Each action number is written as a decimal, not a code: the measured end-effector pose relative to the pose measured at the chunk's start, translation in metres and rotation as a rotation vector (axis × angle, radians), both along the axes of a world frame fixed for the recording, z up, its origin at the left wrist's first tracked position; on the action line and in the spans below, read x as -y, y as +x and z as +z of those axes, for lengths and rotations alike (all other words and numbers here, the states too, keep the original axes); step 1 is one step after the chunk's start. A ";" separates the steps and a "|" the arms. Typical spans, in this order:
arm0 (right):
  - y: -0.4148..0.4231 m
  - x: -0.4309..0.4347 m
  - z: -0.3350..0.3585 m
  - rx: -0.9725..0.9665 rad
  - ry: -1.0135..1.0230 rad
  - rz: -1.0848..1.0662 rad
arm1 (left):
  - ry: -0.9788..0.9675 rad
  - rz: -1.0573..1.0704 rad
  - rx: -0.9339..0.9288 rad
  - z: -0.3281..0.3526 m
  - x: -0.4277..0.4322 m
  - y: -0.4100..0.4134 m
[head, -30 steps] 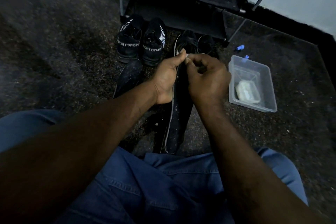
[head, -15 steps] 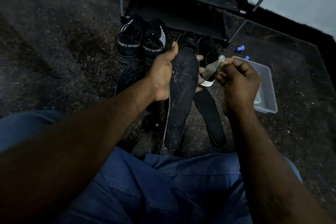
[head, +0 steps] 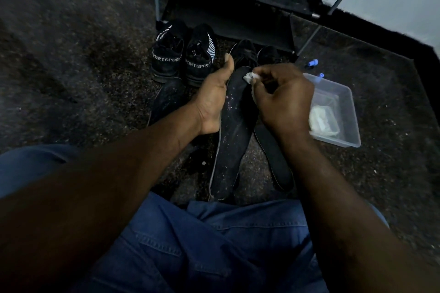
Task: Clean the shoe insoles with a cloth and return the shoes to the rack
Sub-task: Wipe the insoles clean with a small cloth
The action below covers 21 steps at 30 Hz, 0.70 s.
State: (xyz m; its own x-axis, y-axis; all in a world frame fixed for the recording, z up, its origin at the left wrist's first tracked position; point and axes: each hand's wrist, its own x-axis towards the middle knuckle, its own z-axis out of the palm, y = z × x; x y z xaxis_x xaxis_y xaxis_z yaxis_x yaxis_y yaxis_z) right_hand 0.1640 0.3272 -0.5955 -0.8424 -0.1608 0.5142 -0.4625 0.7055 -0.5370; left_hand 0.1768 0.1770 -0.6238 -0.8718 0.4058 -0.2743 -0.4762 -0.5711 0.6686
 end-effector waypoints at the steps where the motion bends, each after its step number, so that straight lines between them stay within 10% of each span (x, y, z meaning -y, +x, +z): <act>1: 0.000 0.002 -0.001 -0.012 0.052 -0.021 | 0.000 -0.011 -0.002 0.000 0.000 0.000; 21: 0.017 0.000 0.001 0.013 0.265 -0.140 | -0.126 -0.016 0.041 0.003 -0.010 0.009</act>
State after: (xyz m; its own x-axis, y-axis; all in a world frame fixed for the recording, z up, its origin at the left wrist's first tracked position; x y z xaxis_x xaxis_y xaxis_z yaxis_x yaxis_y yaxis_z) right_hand 0.1809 0.3269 -0.5944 -0.8719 -0.1698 0.4592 -0.3452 0.8784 -0.3306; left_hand 0.1854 0.1873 -0.6211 -0.8522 0.3799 -0.3596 -0.5134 -0.4755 0.7144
